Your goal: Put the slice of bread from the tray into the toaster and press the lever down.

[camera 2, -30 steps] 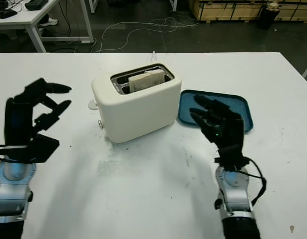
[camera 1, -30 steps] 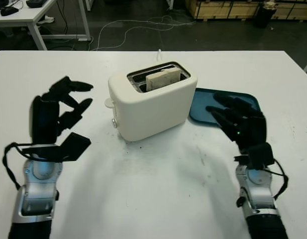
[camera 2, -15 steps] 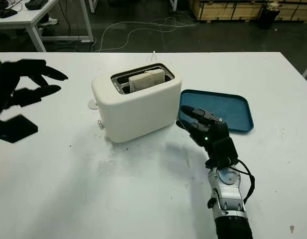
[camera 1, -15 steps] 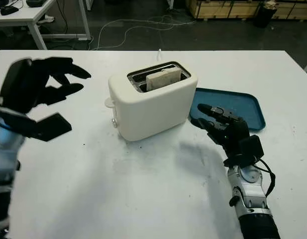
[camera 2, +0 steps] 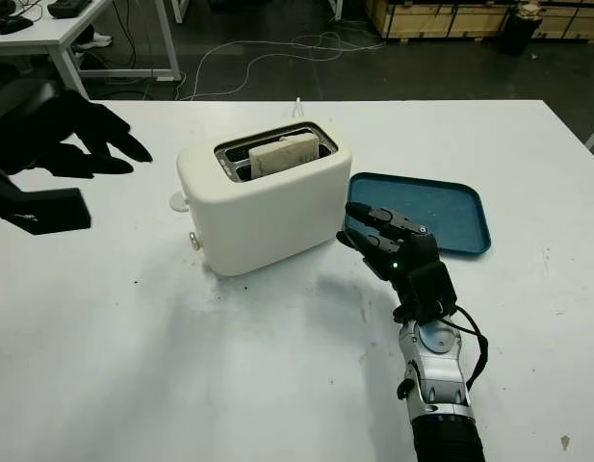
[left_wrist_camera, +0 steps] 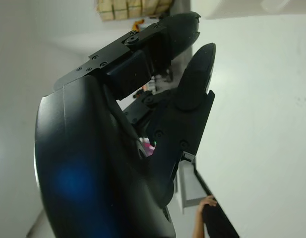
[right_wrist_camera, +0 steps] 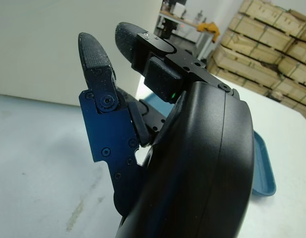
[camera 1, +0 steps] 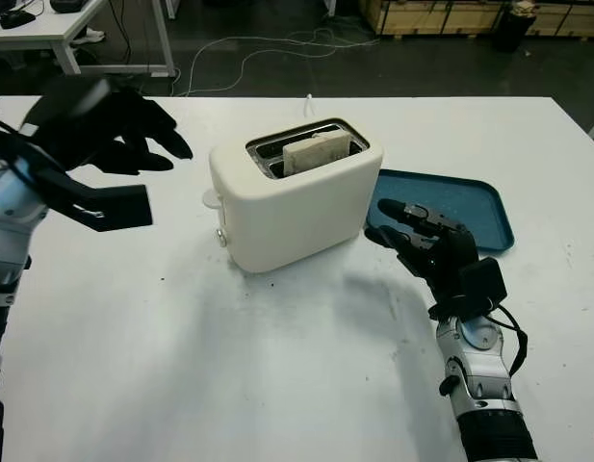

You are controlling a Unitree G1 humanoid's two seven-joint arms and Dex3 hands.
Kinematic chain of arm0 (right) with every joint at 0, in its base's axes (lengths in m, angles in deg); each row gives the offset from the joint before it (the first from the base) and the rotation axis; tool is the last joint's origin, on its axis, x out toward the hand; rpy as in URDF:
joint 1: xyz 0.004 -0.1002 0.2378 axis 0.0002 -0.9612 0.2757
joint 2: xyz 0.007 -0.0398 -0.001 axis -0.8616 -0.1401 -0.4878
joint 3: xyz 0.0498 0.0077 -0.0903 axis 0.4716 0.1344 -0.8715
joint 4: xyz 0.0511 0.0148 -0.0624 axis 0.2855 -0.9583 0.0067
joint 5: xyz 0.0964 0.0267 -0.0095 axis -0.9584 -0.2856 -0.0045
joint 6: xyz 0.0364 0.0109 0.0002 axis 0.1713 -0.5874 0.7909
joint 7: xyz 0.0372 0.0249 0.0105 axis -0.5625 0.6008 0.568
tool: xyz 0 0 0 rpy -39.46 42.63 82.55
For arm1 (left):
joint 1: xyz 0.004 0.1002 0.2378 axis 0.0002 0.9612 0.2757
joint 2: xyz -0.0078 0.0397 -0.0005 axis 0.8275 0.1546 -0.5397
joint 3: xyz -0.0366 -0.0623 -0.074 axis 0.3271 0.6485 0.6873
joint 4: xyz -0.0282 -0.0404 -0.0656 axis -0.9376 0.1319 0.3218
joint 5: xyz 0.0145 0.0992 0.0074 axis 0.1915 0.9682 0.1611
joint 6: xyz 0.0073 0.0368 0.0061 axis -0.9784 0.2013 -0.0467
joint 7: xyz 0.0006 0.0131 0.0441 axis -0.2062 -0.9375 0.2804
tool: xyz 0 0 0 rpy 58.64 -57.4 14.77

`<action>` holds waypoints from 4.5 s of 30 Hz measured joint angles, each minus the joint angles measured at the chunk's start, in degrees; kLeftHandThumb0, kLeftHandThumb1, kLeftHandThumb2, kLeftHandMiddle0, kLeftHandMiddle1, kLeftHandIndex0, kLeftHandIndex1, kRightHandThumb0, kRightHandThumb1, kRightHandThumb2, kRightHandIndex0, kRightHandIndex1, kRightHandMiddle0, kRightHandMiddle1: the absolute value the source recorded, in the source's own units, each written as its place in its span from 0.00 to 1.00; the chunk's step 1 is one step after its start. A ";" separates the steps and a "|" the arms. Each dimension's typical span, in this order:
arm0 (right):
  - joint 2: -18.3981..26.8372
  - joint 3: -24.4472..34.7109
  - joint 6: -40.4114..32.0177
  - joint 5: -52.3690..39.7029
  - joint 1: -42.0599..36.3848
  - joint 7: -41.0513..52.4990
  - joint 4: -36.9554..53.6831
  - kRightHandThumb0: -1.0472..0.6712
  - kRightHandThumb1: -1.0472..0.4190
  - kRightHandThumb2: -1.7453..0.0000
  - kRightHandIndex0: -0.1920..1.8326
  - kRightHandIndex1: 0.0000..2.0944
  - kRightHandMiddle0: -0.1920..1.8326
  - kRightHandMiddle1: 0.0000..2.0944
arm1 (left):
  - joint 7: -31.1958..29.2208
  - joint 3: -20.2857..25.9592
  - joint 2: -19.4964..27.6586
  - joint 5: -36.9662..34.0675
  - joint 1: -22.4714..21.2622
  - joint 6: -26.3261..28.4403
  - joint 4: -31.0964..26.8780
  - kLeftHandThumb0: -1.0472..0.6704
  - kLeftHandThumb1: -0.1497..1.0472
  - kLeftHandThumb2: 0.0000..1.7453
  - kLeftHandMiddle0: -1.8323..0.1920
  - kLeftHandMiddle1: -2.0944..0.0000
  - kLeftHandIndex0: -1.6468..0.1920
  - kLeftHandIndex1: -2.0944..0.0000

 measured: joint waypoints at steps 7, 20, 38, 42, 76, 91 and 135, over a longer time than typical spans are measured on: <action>0.01 0.45 -0.01 0.01 0.00 0.51 0.00 0.32 0.14 1.00 0.68 0.00 0.62 0.00 | 1.86 -1.20 -1.07 1.61 -0.01 -2.35 2.94 0.44 0.80 0.00 0.38 0.50 0.18 0.99; -0.33 0.71 -1.12 0.30 -0.02 0.44 1.17 0.34 0.14 1.00 0.69 0.01 0.62 0.00 | 2.37 -2.43 -1.39 1.73 -0.87 -5.90 8.64 0.47 0.84 0.01 0.43 0.43 0.20 1.00; -0.97 0.71 -1.19 1.01 -0.13 0.24 1.23 0.34 0.15 1.00 0.70 0.01 0.62 0.00 | 1.92 -4.50 -2.11 2.06 -2.69 -7.53 10.56 0.45 0.82 0.00 0.42 0.38 0.18 0.99; -1.17 0.71 -1.37 1.02 -0.14 0.24 1.24 0.35 0.15 1.00 0.70 0.00 0.63 0.00 | 1.91 -4.52 -2.50 1.96 -3.08 -8.18 10.83 0.45 0.82 0.00 0.42 0.38 0.18 0.99; -1.38 0.70 -2.19 1.01 -0.17 1.43 1.42 0.34 0.14 1.00 0.69 0.00 0.61 0.00 | -0.19 -6.80 -4.04 1.64 -3.75 -7.73 13.05 0.47 0.83 0.00 0.40 0.40 0.18 0.99; -1.38 0.78 -2.18 0.99 -0.20 2.90 1.42 0.33 0.13 1.00 0.68 0.00 0.61 0.00 | -0.15 -8.46 -4.27 2.07 -5.87 -9.62 17.02 0.46 0.84 0.00 0.42 0.35 0.16 0.98; -1.11 1.89 -1.91 2.14 -0.53 2.71 0.90 0.32 0.12 1.00 0.68 0.00 0.60 0.00 | 29.91 -12.52 -18.79 5.35 4.96 -6.13 26.88 0.48 0.89 0.05 0.51 0.47 0.27 0.99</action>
